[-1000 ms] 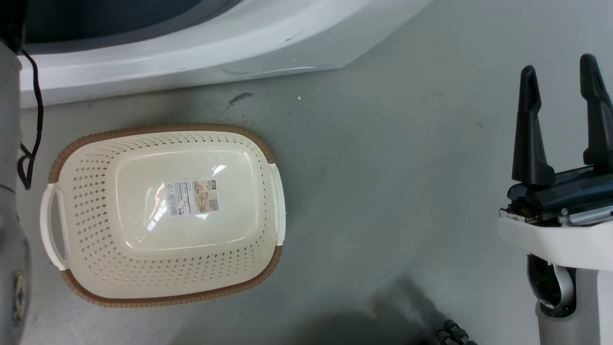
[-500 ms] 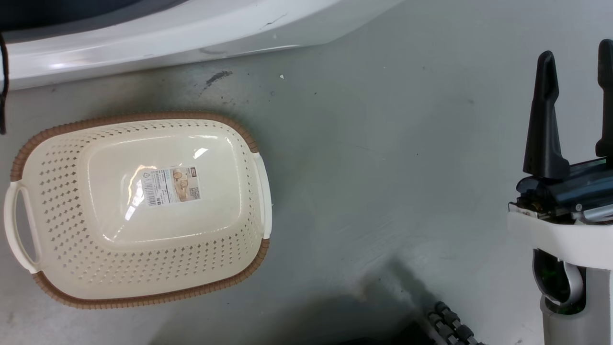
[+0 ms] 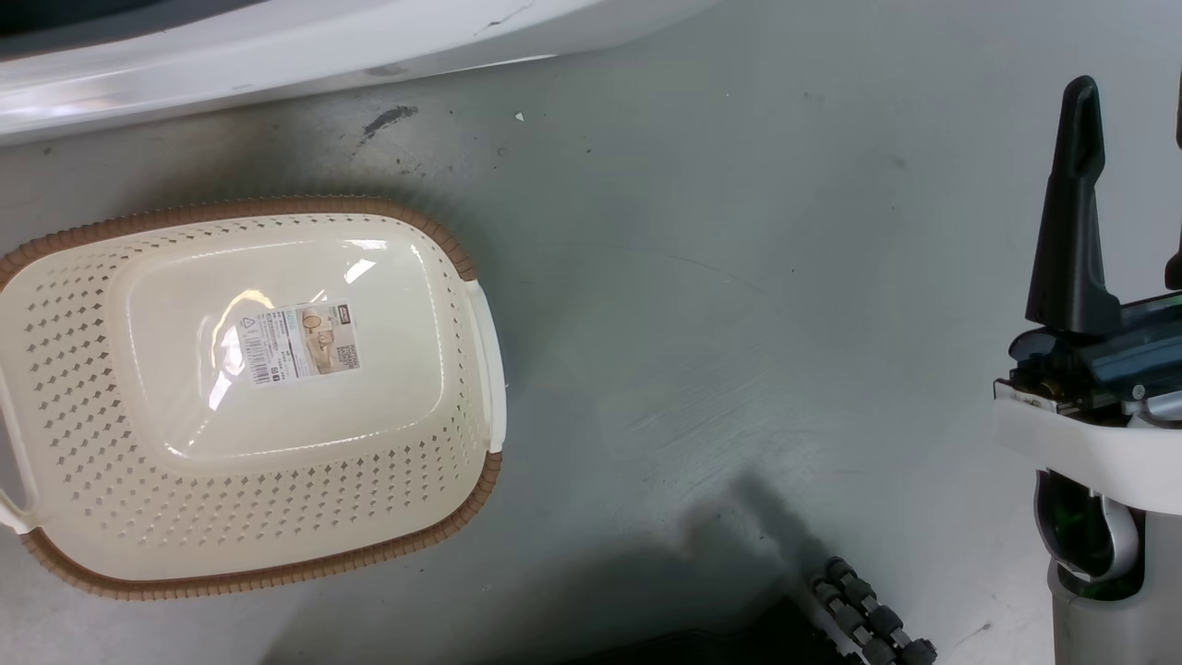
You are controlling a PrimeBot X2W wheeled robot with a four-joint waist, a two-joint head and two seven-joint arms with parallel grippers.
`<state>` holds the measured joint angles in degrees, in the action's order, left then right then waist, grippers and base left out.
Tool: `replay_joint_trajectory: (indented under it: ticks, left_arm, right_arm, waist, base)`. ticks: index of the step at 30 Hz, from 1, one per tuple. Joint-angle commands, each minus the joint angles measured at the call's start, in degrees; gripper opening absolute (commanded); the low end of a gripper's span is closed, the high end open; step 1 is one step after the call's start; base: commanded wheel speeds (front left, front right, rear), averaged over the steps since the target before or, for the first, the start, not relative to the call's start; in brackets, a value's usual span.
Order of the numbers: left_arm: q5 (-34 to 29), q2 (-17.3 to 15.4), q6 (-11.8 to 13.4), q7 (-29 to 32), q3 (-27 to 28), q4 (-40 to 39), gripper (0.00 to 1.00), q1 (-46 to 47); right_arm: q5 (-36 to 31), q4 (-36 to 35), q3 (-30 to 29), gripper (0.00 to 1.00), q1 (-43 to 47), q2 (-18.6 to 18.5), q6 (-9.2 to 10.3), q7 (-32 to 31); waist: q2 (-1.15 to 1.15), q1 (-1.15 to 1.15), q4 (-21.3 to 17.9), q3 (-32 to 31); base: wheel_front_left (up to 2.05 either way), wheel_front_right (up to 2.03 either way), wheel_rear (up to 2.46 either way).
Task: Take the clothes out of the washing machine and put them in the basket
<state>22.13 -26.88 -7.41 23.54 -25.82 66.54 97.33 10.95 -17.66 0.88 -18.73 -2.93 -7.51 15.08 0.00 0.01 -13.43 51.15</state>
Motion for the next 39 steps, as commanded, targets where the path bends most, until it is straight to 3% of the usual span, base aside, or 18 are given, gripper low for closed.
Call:
replay_joint_trajectory:
  ticks: [1,2,3,20,30,39]
  left_arm:
    - [0.44,-0.59,-0.01,-0.01,-0.12,0.7,0.67,-0.29]
    - [0.6,-0.87,-0.01,-0.24,-0.36,0.89,0.2,-0.18]
    - [0.97,-0.89,-0.01,-0.34,-0.61,1.04,0.0,-0.13]
    - [6.97,-1.16,-0.01,-13.75,-4.58,0.63,0.0,-5.12]
    - [11.0,0.92,-0.02,-23.24,-8.33,0.21,0.0,-14.73]
    - [14.76,0.68,-0.02,-32.35,-12.65,-2.45,0.0,-24.66]
  right_arm:
    - [0.12,-0.26,-0.06,1.0,-0.81,0.09,0.04,0.14]
    - [0.25,-0.26,-0.08,1.0,-0.82,0.09,0.04,0.14]
    - [0.45,-0.2,-0.1,1.0,-0.83,0.09,0.04,0.14]
    - [0.15,2.0,0.51,1.0,0.53,0.09,0.04,0.14]
    - [-0.52,3.97,0.96,1.0,3.37,0.09,0.04,0.14]
    - [-1.65,6.01,1.31,1.0,7.55,0.09,0.04,0.14]
  waist:
    - [0.0,-0.01,-0.04,0.05]
    - [0.0,-0.01,-0.08,0.1]
    - [0.0,-0.01,-0.12,0.1]
    - [0.0,-0.01,0.8,-7.01]
    - [0.0,-0.01,1.94,-14.24]
    - [0.0,-0.01,3.35,-22.8]
  base:
    - [0.0,0.0,0.0]
    - [0.0,0.0,0.0]
    - [0.0,0.0,0.0]
    - [0.0,0.0,0.0]
    - [0.0,0.0,0.0]
    - [0.0,0.0,0.0]
